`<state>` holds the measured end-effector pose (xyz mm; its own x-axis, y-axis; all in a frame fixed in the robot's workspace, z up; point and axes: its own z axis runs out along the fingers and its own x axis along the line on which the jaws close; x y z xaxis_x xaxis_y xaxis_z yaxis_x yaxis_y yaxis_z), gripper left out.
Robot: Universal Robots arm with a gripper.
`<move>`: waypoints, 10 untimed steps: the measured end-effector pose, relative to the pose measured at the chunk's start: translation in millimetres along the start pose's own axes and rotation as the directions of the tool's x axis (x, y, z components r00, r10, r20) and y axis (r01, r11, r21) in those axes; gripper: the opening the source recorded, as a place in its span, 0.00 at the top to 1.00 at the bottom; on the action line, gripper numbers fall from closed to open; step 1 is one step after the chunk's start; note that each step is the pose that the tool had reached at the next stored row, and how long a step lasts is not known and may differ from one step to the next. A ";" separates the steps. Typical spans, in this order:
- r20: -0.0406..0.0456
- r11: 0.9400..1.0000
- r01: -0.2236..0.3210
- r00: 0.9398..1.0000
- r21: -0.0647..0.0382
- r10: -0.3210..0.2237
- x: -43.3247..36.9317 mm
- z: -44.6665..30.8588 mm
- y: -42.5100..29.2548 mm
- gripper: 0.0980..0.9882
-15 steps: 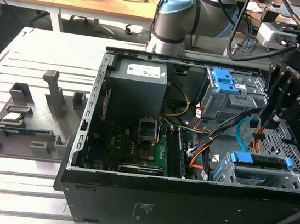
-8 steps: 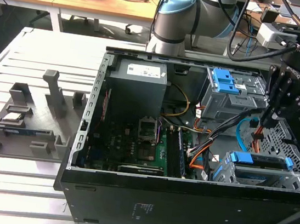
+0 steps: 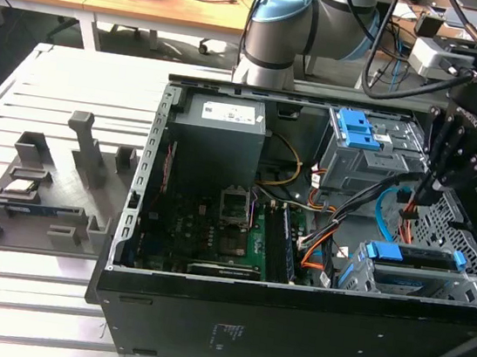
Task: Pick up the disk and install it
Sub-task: 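Insert the first disk wire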
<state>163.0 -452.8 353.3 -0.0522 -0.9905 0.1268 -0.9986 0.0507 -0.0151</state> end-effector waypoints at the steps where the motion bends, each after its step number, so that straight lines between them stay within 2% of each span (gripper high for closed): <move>1: 0.000 1.000 0.000 1.000 0.000 0.000 5.6 0.9 -0.2 0.93; 2: 0.001 1.000 0.000 1.000 0.000 0.000 10.5 1.6 -0.5 0.93; 5: 0.003 1.000 0.000 1.000 0.000 0.000 36.4 5.2 -1.8 0.93; 8: 0.003 1.000 0.000 1.000 0.000 0.000 53.8 7.7 -2.7 0.93; 10: 0.007 1.000 0.000 1.000 0.000 0.000 57.9 9.1 -2.9 0.93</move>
<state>162.9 -511.4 351.7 -0.0523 -0.9913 0.1204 -0.9986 0.0509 -0.0148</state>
